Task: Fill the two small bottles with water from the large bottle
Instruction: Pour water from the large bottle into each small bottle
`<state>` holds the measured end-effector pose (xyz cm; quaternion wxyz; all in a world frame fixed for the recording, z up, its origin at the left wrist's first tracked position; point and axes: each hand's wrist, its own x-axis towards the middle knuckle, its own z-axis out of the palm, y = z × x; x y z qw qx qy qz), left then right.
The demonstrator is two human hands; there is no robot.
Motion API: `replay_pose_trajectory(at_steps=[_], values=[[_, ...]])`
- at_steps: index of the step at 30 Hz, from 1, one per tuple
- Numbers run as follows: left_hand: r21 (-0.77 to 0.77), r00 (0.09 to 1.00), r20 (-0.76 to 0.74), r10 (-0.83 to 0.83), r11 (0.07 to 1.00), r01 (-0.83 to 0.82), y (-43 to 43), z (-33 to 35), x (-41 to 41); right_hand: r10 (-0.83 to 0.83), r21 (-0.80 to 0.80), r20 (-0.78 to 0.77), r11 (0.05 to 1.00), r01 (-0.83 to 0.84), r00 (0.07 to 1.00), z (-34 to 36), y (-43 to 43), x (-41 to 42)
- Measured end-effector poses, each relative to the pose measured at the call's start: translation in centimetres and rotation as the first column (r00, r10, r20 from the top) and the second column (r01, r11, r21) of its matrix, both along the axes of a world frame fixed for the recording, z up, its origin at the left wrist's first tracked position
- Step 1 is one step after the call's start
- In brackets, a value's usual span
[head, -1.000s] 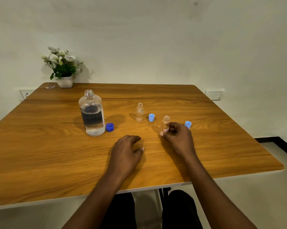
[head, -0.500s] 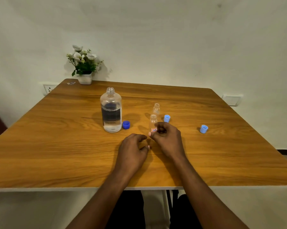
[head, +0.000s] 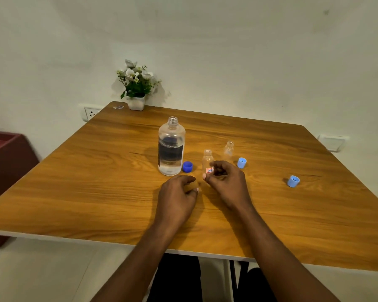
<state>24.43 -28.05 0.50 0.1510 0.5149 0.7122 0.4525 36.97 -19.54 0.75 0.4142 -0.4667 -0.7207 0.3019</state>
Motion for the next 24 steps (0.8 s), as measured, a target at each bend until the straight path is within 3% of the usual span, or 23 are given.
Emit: replay_pose_trajectory(at_steps=[12,24], values=[[0.113,0.942,0.240,0.236,0.957,-0.268,0.6,-0.1,-3.7,0.036,-0.023,0.000,0.999,-0.036,0.999,0.1,1.2,0.5],[0.114,0.961,0.277,0.027,0.992,-0.060,4.5,0.4,-6.2,0.070,-0.010,-0.053,0.997,-0.071,0.996,-0.2,1.1,0.6]])
